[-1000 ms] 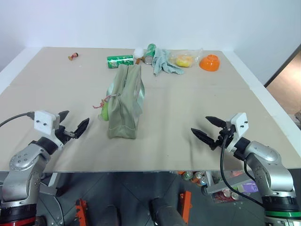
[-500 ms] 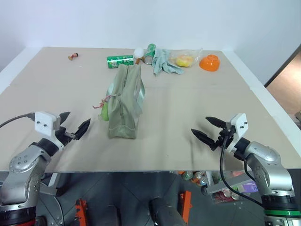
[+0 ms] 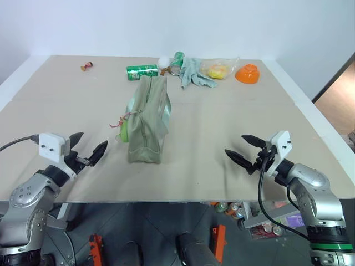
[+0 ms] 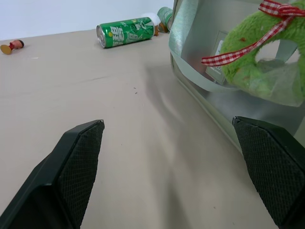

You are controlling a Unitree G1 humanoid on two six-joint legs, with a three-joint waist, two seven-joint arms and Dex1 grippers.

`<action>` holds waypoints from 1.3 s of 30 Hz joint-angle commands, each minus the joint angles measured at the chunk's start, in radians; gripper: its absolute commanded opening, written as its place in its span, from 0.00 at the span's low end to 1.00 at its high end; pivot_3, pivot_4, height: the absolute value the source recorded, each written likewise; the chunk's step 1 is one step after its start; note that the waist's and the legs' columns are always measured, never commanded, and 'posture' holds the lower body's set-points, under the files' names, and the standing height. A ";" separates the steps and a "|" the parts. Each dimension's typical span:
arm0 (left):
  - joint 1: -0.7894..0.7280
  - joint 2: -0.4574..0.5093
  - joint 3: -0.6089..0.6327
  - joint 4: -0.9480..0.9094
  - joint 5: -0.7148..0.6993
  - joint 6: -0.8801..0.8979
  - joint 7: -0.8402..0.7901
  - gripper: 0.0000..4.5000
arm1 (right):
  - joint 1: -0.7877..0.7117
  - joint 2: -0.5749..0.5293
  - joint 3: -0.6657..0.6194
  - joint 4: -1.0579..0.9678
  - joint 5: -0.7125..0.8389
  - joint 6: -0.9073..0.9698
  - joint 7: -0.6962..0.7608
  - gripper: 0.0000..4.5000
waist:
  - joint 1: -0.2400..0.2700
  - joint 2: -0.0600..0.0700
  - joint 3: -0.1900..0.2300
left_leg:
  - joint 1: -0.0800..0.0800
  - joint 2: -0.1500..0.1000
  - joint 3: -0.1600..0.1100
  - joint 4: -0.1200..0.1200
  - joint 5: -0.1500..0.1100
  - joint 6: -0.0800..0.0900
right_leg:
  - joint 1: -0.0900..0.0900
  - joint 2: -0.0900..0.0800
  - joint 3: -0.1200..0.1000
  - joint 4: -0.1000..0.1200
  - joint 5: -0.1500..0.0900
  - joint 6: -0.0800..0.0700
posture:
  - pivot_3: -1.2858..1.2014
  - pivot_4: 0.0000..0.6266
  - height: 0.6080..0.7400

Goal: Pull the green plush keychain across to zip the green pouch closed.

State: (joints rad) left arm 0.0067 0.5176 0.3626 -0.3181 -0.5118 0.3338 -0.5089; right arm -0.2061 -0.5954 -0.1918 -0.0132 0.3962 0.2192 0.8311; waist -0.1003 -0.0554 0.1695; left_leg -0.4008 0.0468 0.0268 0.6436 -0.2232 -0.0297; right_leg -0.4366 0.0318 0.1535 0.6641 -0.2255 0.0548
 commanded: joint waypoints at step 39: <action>-0.127 0.038 -0.232 -0.150 -0.075 0.096 -0.124 0.99 | -0.407 -0.117 0.182 0.036 0.149 0.113 0.494 1.00 | 0.000 0.004 0.003 | -0.002 -0.001 -0.001 0.003 0.000 0.000 | 0.000 0.000 -0.001 0.000 0.001 0.001 | 0.52 0.24 1.00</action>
State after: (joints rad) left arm -0.1075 0.5592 0.1303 -0.4337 -0.5988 0.4365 -0.6555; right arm -0.6001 -0.7126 0.0001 0.0179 0.5510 0.3528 1.3118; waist -0.1005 -0.0514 0.1721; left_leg -0.4026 0.0463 0.0256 0.6467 -0.2230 -0.0293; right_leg -0.4363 0.0315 0.1523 0.6643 -0.2249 0.0561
